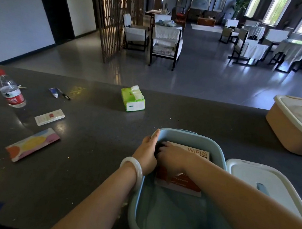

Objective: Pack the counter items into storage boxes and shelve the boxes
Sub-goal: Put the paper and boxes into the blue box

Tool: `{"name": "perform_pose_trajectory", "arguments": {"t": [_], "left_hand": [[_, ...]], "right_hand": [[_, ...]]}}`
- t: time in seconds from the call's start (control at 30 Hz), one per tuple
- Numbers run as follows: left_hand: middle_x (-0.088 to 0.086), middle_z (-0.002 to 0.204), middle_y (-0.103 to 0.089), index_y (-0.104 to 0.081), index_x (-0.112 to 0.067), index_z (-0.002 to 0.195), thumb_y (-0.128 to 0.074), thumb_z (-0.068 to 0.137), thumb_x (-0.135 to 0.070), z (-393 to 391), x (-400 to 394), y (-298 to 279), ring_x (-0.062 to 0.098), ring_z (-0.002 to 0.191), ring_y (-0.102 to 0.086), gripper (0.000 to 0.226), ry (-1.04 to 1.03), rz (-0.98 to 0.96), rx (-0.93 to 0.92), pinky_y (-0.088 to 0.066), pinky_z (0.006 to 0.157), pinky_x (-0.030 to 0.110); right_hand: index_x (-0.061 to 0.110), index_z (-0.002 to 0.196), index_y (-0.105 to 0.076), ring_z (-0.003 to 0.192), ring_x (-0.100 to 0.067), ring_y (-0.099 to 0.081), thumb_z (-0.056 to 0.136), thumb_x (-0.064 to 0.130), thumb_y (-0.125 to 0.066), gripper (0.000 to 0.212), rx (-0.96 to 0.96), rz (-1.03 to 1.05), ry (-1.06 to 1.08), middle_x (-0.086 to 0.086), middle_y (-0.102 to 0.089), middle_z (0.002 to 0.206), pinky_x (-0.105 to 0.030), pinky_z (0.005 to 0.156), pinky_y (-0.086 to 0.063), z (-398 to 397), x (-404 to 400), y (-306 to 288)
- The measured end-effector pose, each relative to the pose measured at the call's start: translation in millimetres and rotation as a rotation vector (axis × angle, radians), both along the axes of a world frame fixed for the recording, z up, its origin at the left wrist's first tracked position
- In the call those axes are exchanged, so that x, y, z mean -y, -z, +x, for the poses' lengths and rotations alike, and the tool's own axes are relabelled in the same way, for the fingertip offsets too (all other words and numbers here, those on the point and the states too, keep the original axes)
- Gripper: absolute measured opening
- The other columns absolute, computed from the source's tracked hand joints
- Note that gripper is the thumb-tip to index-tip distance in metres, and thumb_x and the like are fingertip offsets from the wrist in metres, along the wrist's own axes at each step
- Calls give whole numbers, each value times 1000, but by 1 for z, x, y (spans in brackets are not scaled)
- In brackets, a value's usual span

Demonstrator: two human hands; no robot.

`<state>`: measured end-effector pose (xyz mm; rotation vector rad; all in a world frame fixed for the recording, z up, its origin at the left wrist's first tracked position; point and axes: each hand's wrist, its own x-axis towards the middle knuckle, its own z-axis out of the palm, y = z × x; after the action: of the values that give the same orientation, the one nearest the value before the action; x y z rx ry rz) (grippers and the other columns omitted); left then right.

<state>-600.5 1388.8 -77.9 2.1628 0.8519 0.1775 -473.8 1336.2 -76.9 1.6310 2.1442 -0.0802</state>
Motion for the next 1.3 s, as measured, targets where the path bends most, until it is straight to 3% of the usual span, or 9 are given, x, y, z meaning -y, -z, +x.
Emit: {"name": "perform_pose_trajectory", "arguments": {"t": [0.2, 0.33, 0.5, 0.67, 0.83, 1.0, 1.2, 1.3], "left_hand": [[6, 160, -9, 1, -32, 154, -41, 86, 11, 0, 0, -3, 27, 143, -25, 90, 3, 10, -16, -28, 110, 35], [6, 160, -9, 2, -33, 154, -42, 87, 12, 1, 0, -4, 27, 144, -24, 92, 4, 18, -37, -28, 111, 38], [6, 159, -10, 2, -34, 153, -41, 87, 11, 1, 1, -3, 28, 142, -27, 91, -1, 25, -41, -30, 109, 38], [4, 159, -11, 1, -36, 153, -43, 84, 11, 3, 1, -2, 26, 139, -33, 94, -11, 23, -42, -33, 105, 34], [7, 158, -13, 0, -32, 154, -43, 86, 5, 2, -1, 2, 25, 141, -30, 88, -1, 31, -29, -28, 109, 33], [9, 158, -15, -1, -30, 154, -44, 94, -9, 2, -2, 6, 25, 139, -33, 76, -1, 34, -6, -29, 109, 31], [2, 159, -13, 1, -37, 153, -43, 89, 5, 3, -1, 4, 23, 140, -32, 88, -24, 28, -47, -32, 106, 32], [0, 158, -14, 2, -40, 152, -42, 88, 7, 3, 0, 5, 23, 139, -34, 91, -32, 33, -44, -35, 104, 33]], "right_hand": [[28, 121, -64, 125, -21, -41, 81, 51, -64, 46, 2, -21, -11, 4, -58, 126, -40, 114, -23, 0, 4, -1], [31, 122, -62, 124, -19, -41, 85, 42, -63, 39, -10, -25, -84, 4, -59, 124, -37, 117, -16, 2, 10, -1], [29, 124, -61, 127, -20, -39, 84, 43, -64, 43, -8, -17, -106, 4, -59, 126, -39, 118, -10, 3, 12, 1], [24, 130, -54, 136, -18, -31, 69, 53, -74, 70, -70, 31, -90, 3, -50, 139, -41, 119, -3, 8, 14, -3], [26, 123, -59, 136, -13, -31, 66, 48, -73, 63, -229, 230, -111, 7, -47, 141, -37, 118, -9, 19, 30, -12], [31, 141, -40, 143, -7, -19, 79, 31, -66, 67, -255, 302, -57, 12, -33, 151, -27, 116, 11, 25, 42, -15], [24, 153, -9, 146, -13, -9, 76, 40, -72, 100, -206, 229, 186, 5, -10, 160, -27, 114, 1, 31, 49, 2], [26, 153, -1, 146, -13, -10, 76, 39, -72, 105, -240, 232, 258, 6, -7, 160, -30, 115, -11, 36, 53, 12]]}}
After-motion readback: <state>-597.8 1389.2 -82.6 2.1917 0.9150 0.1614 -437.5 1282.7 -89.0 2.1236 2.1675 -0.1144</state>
